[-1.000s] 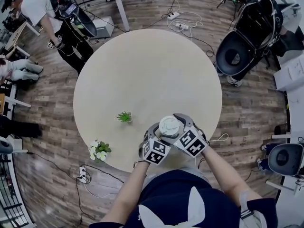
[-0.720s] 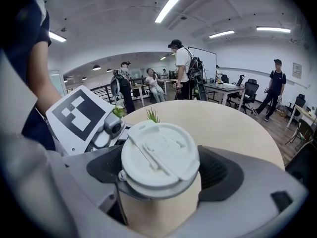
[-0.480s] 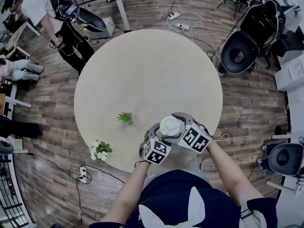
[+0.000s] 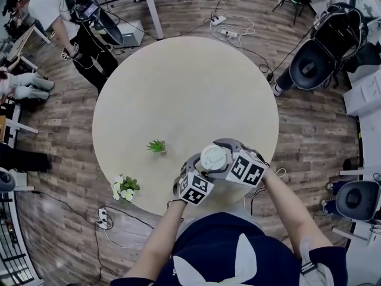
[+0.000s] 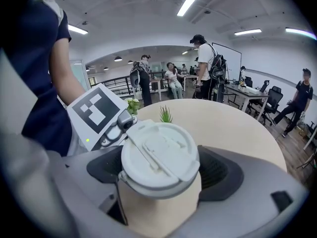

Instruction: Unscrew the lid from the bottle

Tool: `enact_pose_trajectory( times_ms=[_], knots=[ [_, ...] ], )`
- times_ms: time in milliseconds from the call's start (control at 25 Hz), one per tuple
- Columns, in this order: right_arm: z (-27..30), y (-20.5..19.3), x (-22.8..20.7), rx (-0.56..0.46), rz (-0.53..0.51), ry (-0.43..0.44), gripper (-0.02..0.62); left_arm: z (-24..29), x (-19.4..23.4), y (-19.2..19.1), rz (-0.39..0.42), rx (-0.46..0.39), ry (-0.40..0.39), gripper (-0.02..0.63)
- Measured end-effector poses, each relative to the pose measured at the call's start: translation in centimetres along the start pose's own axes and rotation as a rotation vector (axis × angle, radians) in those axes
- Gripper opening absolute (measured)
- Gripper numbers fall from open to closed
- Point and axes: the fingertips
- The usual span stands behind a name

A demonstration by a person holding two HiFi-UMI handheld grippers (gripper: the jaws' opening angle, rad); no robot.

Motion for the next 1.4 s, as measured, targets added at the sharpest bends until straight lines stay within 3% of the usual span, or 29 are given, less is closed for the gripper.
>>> enact_pose_trajectory(
  times_ms=[1400],
  knots=[
    [-3.2, 2.1, -0.9, -0.195, 0.238, -0.112, 0.456, 0.0, 0.0, -0.2, -0.033, 0.014, 0.006, 0.344]
  ],
)
Point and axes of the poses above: the fingertips, and each gripper's own axes: z forward along the fingers, x to its left, y out of its top, and after that the axes turned 5 degrees about -x, right-handed
